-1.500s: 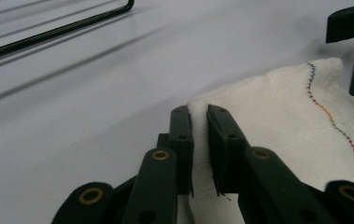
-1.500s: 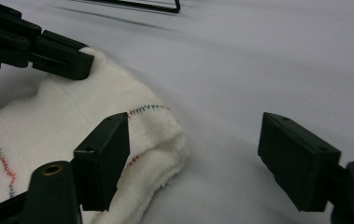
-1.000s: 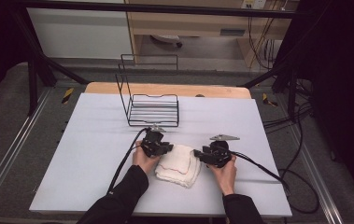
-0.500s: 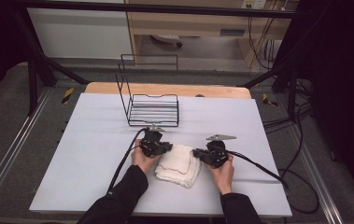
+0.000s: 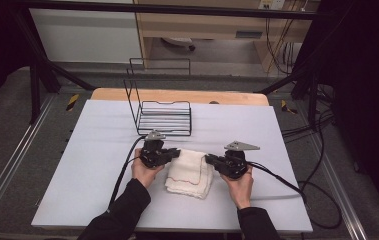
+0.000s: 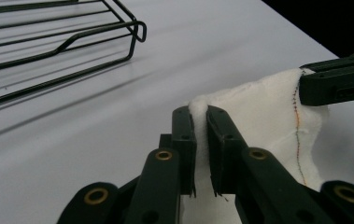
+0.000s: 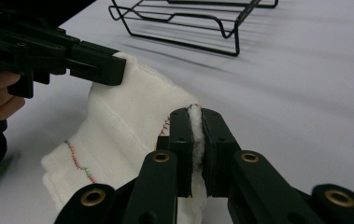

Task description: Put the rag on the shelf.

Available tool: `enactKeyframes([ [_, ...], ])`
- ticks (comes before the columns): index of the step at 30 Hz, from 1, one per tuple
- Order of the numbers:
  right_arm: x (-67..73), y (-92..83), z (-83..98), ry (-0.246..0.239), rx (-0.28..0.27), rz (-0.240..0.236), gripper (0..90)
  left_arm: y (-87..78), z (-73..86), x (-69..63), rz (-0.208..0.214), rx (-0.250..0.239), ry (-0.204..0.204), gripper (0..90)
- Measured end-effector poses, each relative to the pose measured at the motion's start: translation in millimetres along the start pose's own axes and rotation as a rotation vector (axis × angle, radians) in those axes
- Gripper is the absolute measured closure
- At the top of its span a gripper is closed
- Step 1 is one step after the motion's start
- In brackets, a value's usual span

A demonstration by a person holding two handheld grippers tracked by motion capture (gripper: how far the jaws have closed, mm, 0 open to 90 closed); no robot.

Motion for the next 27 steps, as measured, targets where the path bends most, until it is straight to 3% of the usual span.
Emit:
enactKeyframes([
  [6,6.8,-9.6,-5.3,-0.045,-0.046,0.001,83.9,-12.4,-2.3,-8.6,-0.002,-0.046,0.03,81.5],
  [17,12.6,-24.3,-11.7,-0.081,-0.126,0.001,83.9,-30.6,-4.5,-24.6,-0.015,-0.151,0.089,81.5],
  [27,21.0,-35.7,-19.7,-0.121,-0.172,0.021,83.9,-40.8,-6.4,-29.8,0.004,-0.222,0.078,81.6],
])
Point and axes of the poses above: each handheld gripper's, and its own axes: y roughly forward along the jaws, z roughly out of its underside, x roughly to its left, the point moved 1 cm from there along y, roughly forward along the jaws, and after that the axes turned 2 degrees about -y, right-handed, at the moved point
